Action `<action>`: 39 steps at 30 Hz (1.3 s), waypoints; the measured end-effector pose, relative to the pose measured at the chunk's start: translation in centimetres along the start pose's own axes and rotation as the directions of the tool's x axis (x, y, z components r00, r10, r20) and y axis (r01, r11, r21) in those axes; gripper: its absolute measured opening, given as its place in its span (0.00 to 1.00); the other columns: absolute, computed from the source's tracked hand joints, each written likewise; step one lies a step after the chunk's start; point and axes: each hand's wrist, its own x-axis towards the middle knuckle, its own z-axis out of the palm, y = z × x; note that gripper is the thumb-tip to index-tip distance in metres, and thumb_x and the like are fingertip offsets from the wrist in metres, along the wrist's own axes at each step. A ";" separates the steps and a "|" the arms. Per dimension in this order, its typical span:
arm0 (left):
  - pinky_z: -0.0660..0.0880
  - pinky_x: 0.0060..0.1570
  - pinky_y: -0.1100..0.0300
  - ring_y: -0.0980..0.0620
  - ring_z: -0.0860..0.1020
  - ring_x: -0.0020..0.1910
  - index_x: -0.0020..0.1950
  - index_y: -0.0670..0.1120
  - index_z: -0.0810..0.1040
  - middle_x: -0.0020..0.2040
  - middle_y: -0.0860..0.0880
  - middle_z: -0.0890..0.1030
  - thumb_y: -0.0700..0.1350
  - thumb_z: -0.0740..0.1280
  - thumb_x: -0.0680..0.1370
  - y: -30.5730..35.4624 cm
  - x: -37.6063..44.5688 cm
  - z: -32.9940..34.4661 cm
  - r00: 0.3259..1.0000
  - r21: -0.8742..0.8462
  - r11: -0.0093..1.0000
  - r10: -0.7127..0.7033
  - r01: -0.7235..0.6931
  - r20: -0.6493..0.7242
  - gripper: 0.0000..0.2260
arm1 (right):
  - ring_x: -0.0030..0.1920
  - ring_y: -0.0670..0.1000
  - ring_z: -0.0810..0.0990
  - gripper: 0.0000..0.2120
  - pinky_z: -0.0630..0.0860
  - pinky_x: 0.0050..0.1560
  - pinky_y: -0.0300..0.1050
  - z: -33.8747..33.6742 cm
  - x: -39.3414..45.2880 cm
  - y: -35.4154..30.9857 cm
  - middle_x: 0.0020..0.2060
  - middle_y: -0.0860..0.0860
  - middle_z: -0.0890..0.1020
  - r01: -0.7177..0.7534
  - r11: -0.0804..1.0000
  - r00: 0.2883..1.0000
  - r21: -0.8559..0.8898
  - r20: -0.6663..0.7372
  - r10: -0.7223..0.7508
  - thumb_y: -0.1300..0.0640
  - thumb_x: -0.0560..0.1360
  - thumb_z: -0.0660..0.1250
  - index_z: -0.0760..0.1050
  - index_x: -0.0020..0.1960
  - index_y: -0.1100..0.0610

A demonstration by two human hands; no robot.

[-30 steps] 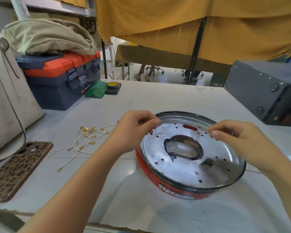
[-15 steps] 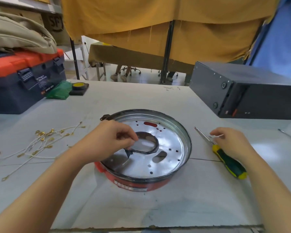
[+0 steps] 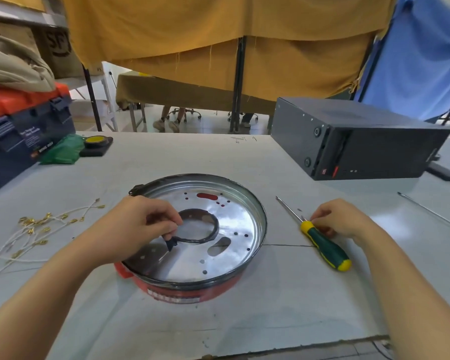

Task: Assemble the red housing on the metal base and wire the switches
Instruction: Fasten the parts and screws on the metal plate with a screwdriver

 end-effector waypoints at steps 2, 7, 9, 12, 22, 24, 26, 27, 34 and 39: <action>0.78 0.46 0.58 0.62 0.80 0.36 0.42 0.56 0.81 0.35 0.57 0.84 0.43 0.68 0.76 0.0 0.1 0.0 1.000 0.005 1.000 -0.005 0.005 0.001 0.08 | 0.33 0.50 0.77 0.06 0.76 0.34 0.40 0.1 0.0 -0.2 0.36 0.54 0.81 -0.008 0.999 1.000 -0.035 0.017 0.009 0.58 0.74 0.69 0.78 0.38 0.57; 0.77 0.45 0.60 0.62 0.80 0.37 0.42 0.57 0.82 0.36 0.57 0.83 0.44 0.67 0.76 -0.1 0.1 -0.2 1.000 0.027 1.000 0.007 -0.007 -0.008 0.08 | 0.39 0.51 0.76 0.08 0.72 0.40 0.42 0.6 0.2 -0.9 0.36 0.53 0.80 0.015 0.988 1.000 -0.154 0.028 -0.011 0.55 0.73 0.70 0.77 0.37 0.57; 0.75 0.43 0.66 0.63 0.79 0.39 0.42 0.58 0.82 0.38 0.59 0.83 0.44 0.68 0.76 -0.1 0.1 -0.2 1.000 0.050 0.999 0.021 -0.020 -0.022 0.08 | 0.38 0.50 0.75 0.09 0.70 0.39 0.42 0.7 0.1 -1.2 0.35 0.52 0.78 0.023 0.986 1.000 -0.167 0.022 -0.020 0.55 0.74 0.69 0.77 0.36 0.56; 0.74 0.41 0.71 0.64 0.79 0.41 0.42 0.59 0.82 0.39 0.59 0.83 0.45 0.68 0.76 -0.1 0.1 -0.2 0.999 0.053 0.998 0.029 -0.027 -0.029 0.08 | 0.36 0.48 0.75 0.11 0.70 0.36 0.42 0.7 -0.5 -1.9 0.34 0.50 0.80 0.076 0.991 0.995 -0.106 -0.052 -0.082 0.58 0.75 0.66 0.75 0.35 0.56; 0.79 0.47 0.54 0.54 0.81 0.40 0.44 0.57 0.84 0.38 0.59 0.84 0.44 0.69 0.75 -0.3 0.0 -1.2 1.000 -0.009 1.000 -0.014 0.014 0.027 0.08 | 0.25 0.47 0.73 0.12 0.72 0.28 0.38 1.6 -5.0 -8.9 0.30 0.50 0.78 0.430 0.612 0.856 0.664 -0.083 -0.511 0.59 0.80 0.59 0.78 0.43 0.49; 0.79 0.46 0.58 0.56 0.81 0.40 0.44 0.56 0.83 0.37 0.58 0.84 0.43 0.68 0.75 -0.4 -0.1 -1.4 0.999 -0.020 1.000 -0.005 0.006 0.050 0.08 | 0.26 0.46 0.73 0.14 0.73 0.28 0.36 2.3 -5.5 -10.3 0.31 0.50 0.78 0.333 0.451 0.801 0.828 0.005 -0.599 0.60 0.79 0.59 0.82 0.43 0.51; 0.77 0.43 0.66 0.59 0.81 0.39 0.44 0.55 0.83 0.37 0.57 0.84 0.41 0.68 0.75 -0.4 -0.2 -1.7 0.997 -0.040 0.999 0.009 -0.006 0.072 0.09 | 0.30 0.46 0.77 0.13 0.76 0.31 0.36 3.0 -5.9 -11.7 0.34 0.52 0.80 0.176 0.311 0.727 0.934 0.090 -0.680 0.61 0.78 0.59 0.83 0.48 0.54; 0.76 0.42 0.69 0.60 0.82 0.39 0.44 0.55 0.82 0.37 0.56 0.84 0.40 0.68 0.75 -0.4 -0.2 -1.9 0.996 -0.047 0.999 0.014 -0.010 0.084 0.09 | 0.32 0.46 0.80 0.13 0.78 0.33 0.36 3.4 -6.0 -12.2 0.36 0.53 0.81 0.079 0.234 0.684 0.969 0.118 -0.719 0.62 0.76 0.59 0.83 0.50 0.56; 0.75 0.42 0.70 0.59 0.81 0.40 0.44 0.53 0.82 0.39 0.55 0.84 0.43 0.69 0.75 -1.0 -0.7 -3.3 0.971 -0.011 1.000 0.014 -0.012 0.240 0.05 | 0.37 0.50 0.83 0.10 0.79 0.38 0.39 6.0 -6.3 -14.8 0.37 0.54 0.83 0.050 0.295 0.570 0.954 0.216 -0.793 0.58 0.74 0.63 0.82 0.49 0.58; 0.77 0.43 0.65 0.59 0.81 0.39 0.42 0.54 0.82 0.39 0.57 0.84 0.43 0.71 0.74 -0.8 -0.6 -4.0 0.929 0.027 0.999 0.019 -0.031 0.368 0.05 | 0.38 0.53 0.82 0.18 0.80 0.43 0.42 7.7 -6.7 -15.3 0.36 0.56 0.83 0.223 0.630 0.524 0.744 0.453 -0.721 0.46 0.73 0.62 0.81 0.47 0.60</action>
